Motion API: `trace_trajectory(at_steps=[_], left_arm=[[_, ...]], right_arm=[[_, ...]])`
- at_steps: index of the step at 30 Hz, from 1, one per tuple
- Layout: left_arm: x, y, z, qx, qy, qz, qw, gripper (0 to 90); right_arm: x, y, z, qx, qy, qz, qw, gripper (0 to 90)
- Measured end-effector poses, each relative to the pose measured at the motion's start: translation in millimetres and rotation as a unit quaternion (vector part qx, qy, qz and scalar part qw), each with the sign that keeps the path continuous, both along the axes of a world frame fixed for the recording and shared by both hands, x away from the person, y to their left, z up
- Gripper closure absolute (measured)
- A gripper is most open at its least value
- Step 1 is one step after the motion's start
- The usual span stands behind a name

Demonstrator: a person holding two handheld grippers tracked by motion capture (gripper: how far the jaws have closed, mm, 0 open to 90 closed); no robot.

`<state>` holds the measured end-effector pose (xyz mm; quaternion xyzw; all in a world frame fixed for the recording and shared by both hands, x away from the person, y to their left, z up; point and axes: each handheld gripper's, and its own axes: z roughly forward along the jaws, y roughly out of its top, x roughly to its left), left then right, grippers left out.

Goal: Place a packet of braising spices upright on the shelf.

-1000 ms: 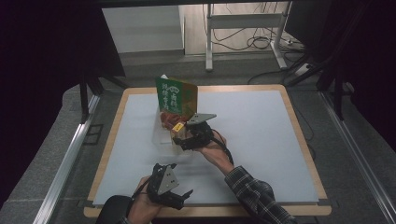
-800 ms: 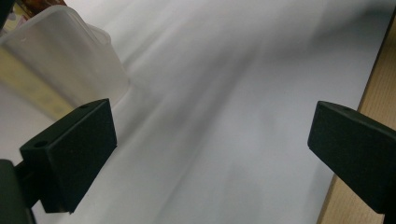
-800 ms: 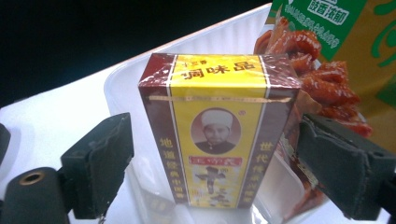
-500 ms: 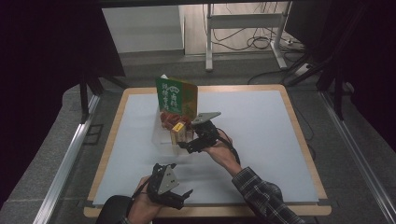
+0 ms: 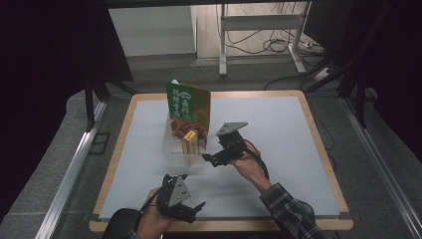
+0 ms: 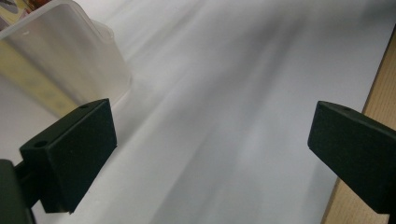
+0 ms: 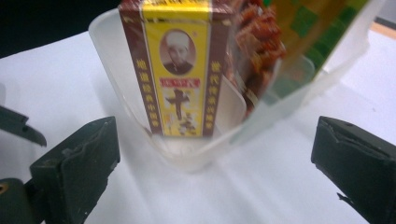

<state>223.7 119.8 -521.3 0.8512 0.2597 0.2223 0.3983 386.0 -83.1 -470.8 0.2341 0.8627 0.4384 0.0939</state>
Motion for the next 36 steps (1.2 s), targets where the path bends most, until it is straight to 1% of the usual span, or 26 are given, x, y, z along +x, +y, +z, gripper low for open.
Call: trace_trajectory(at_steps=[3,7,10,11,12,14,16,18,22,24,26,27,31,36], left_arm=[[0.2,0.1,0.0,-0.002,0.0,0.0,1.0,0.9],[0.8,0.5,-0.2,-0.003,0.003,0.0,1.0,0.8],[0.9,0.4,-0.2,-0.006,0.005,-0.001,1.0,0.8],[0.9,0.2,-0.6,-0.008,0.006,0.0,1.0,0.8],[1.1,0.5,-0.3,-0.004,0.005,-0.001,1.0,0.7],[1.2,0.5,-0.2,-0.003,0.006,-0.002,1.0,0.7],[1.3,0.8,-0.1,-0.001,0.005,-0.002,1.0,0.7],[1.5,0.9,-0.2,-0.001,0.006,-0.002,1.0,0.6],[1.3,0.8,-0.1,-0.001,0.006,-0.003,1.0,0.7],[1.3,0.8,-0.1,-0.001,0.006,-0.003,1.0,0.6],[1.6,1.0,-0.2,-0.001,0.007,-0.004,1.0,0.6],[1.5,0.5,-0.6,-0.005,0.008,-0.002,1.0,0.6],[1.9,-0.4,-1.7,-0.006,0.012,-0.002,0.9999,0.5],[2.9,0.0,-2.5,-0.009,0.018,0.0,0.9998,0.3]], right_arm=[[-1.1,-8.1,-0.8,-0.001,0.004,-0.003,1.0,0.4],[-3.9,-17.8,-2.3,-0.01,0.003,-0.008,0.9999,0.1],[-6.2,-25.9,-3.7,-0.011,0.008,-0.012,0.9998,0.0],[-6.9,-28.7,-4.2,-0.012,0.007,-0.014,0.9998,0.0],[-7.9,-32.2,-4.5,-0.012,0.005,-0.016,0.9998,0.0],[-9.2,-37.0,-4.2,-0.015,0.004,-0.019,0.9997,0.0],[-10.6,-40.9,-3.1,-0.016,-0.002,-0.021,0.9997,0.0],[-12.5,-45.3,-1.9,-0.014,-0.003,-0.023,0.9996,0.0],[-15.0,-51.0,-1.3,-0.013,-0.002,-0.023,0.9996,0.0],[-18.1,-57.1,-1.5,-0.011,-0.003,-0.02,0.9997,0.0],[-20.0,-60.8,-1.3,-0.013,-0.008,-0.018,0.9997,0.0],[-20.9,-62.7,-0.8,-0.017,-0.01,-0.021,0.9996,0.0],[-23.8,-69.8,1.1,-0.014,-0.01,-0.026,0.9995,0.0],[-29.8,-79.7,0.1,-0.022,-0.01,-0.033,0.9992,0.0]])
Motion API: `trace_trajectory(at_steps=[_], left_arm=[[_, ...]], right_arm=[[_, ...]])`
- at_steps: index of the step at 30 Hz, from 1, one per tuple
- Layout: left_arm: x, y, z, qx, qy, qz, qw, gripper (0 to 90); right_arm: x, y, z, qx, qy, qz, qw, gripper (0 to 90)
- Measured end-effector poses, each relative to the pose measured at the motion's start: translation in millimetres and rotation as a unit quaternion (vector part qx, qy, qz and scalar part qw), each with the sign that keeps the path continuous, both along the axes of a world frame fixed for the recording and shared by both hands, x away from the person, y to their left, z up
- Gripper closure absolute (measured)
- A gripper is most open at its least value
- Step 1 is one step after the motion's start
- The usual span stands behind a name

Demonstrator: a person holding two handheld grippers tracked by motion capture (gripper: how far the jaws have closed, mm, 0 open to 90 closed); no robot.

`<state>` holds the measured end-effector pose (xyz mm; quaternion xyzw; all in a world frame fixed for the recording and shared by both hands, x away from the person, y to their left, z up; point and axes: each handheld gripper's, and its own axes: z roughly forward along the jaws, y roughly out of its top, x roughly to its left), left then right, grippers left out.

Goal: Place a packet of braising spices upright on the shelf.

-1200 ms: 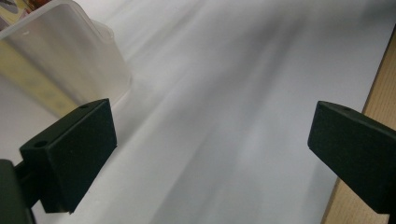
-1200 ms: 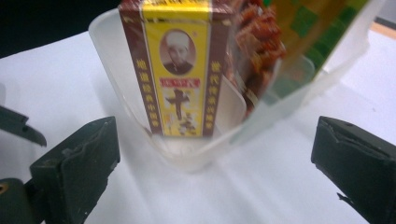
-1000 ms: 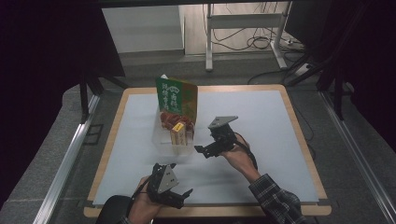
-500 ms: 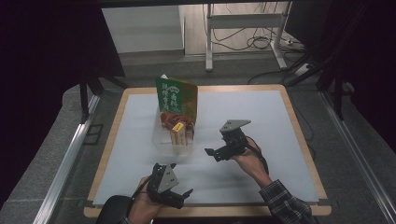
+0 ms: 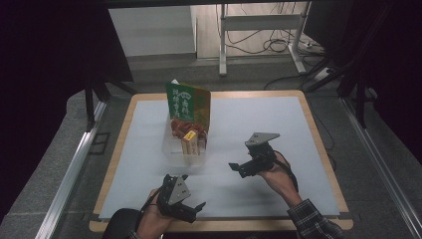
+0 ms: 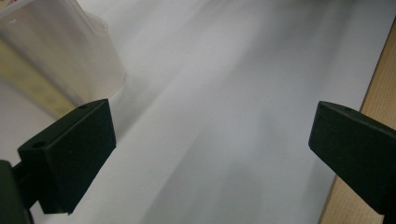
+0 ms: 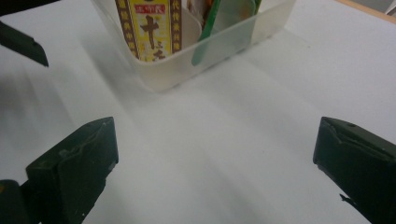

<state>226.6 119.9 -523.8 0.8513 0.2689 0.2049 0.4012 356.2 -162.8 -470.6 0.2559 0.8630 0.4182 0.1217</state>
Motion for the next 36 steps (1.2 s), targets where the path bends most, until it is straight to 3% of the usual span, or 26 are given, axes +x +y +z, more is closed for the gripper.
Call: trace_trajectory(at_steps=[11,17,31,36], left_arm=[[0.6,0.4,-0.1,-0.003,0.001,0.001,1.0,0.0],[0.8,0.0,-0.5,-0.002,0.001,0.001,1.0,0.0],[1.4,-0.5,-1.9,0.005,0.002,0.003,1.0,0.0],[1.8,-0.5,-2.4,0.008,0.002,0.005,1.0,0.1]], right_arm=[[-9.6,-25.4,-1.7,0.0,0.0,-0.021,0.9998,0.0],[-18.4,-37.5,0.1,0.002,-0.01,-0.029,0.9995,0.0],[-38.0,-78.5,-13.5,0.001,-0.021,-0.069,0.9974,0.0],[-43.0,-94.2,-19.5,-0.002,-0.011,-0.086,0.9962,0.0]])
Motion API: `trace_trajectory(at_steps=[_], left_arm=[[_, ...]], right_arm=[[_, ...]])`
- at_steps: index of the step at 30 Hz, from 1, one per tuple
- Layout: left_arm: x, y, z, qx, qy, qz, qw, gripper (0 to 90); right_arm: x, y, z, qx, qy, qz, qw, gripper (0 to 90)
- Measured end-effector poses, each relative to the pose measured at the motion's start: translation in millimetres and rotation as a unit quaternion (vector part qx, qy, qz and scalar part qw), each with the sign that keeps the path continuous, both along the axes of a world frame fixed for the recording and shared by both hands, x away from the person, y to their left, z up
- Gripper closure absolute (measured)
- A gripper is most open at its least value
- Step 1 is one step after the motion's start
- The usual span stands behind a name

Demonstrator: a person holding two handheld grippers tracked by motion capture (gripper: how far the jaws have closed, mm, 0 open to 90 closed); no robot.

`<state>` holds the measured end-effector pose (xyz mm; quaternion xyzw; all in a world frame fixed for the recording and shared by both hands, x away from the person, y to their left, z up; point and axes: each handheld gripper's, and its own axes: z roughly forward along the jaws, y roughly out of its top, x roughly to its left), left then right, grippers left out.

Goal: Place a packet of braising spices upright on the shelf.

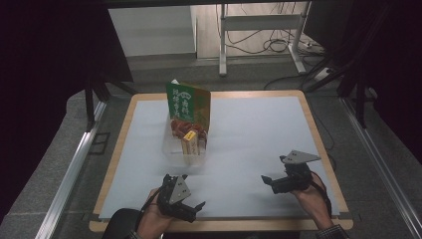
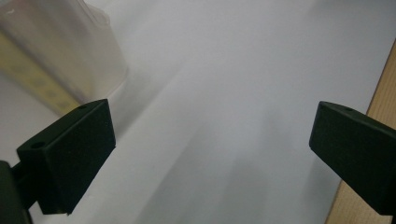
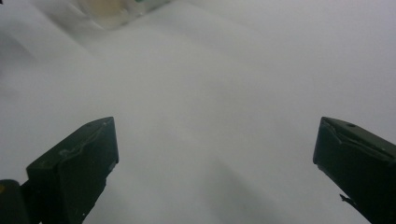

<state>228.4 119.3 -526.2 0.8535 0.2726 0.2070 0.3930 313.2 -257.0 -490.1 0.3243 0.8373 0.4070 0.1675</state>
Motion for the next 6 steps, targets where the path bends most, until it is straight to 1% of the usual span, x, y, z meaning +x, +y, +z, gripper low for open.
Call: trace_trajectory(at_steps=[1,3,5,6], left_arm=[[0.0,0.0,0.0,0.0,0.0,0.0,1.0,0.1],[0.3,0.2,0.0,0.001,-0.001,0.001,1.0,0.1],[0.8,0.6,0.5,0.0,-0.002,0.003,1.0,0.1],[0.8,0.6,0.5,0.0,-0.002,0.003,1.0,0.1]], right_arm=[[-0.3,-3.4,-1.5,0.002,0.005,-0.005,1.0,0.1],[-0.3,-10.2,-4.3,0.016,0.018,-0.014,0.9996,0.1],[0.5,-13.5,-5.8,0.025,0.028,-0.021,0.9991,0.2],[1.0,-14.8,-6.3,0.029,0.03,-0.021,0.9989,0.2]])
